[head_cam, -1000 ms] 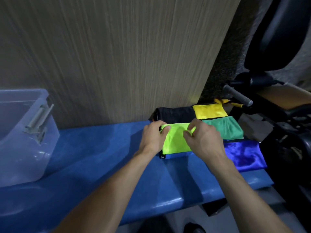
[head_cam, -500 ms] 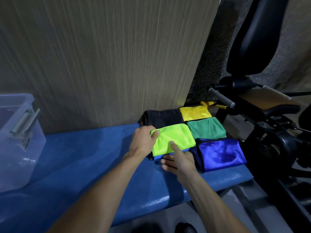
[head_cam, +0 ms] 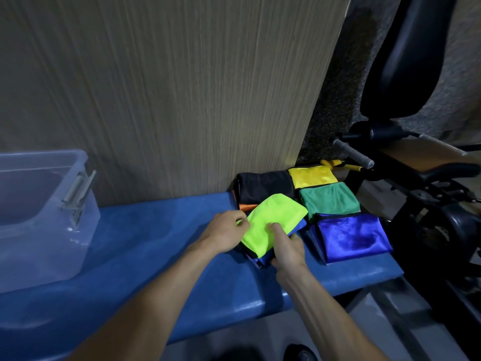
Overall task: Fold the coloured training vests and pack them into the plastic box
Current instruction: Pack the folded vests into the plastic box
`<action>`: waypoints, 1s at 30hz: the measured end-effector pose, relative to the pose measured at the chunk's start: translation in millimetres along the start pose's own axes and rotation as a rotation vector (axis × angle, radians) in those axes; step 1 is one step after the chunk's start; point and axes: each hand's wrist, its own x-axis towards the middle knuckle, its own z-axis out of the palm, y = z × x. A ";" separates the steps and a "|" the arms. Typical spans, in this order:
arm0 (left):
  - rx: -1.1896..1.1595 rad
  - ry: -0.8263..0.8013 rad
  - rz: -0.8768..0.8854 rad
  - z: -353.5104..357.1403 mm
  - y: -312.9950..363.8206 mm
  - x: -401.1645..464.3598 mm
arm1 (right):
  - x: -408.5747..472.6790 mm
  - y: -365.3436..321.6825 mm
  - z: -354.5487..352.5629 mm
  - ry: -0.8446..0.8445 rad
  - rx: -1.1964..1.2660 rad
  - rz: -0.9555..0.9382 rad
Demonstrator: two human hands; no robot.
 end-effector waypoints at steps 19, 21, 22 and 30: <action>0.017 0.295 0.010 -79.1 -66.3 -162.0 | -97.3 30.8 65.8 -0.335 0.018 -0.017; 0.020 0.398 0.083 -109.0 -72.2 -183.4 | -112.6 27.3 79.2 -0.402 0.025 0.001; 0.017 0.480 0.117 -127.1 -75.8 -193.2 | -119.7 24.1 85.2 -0.437 0.028 0.006; 0.446 1.006 -0.196 -246.7 -186.7 -248.3 | -175.5 -31.6 120.7 -0.756 0.117 -0.025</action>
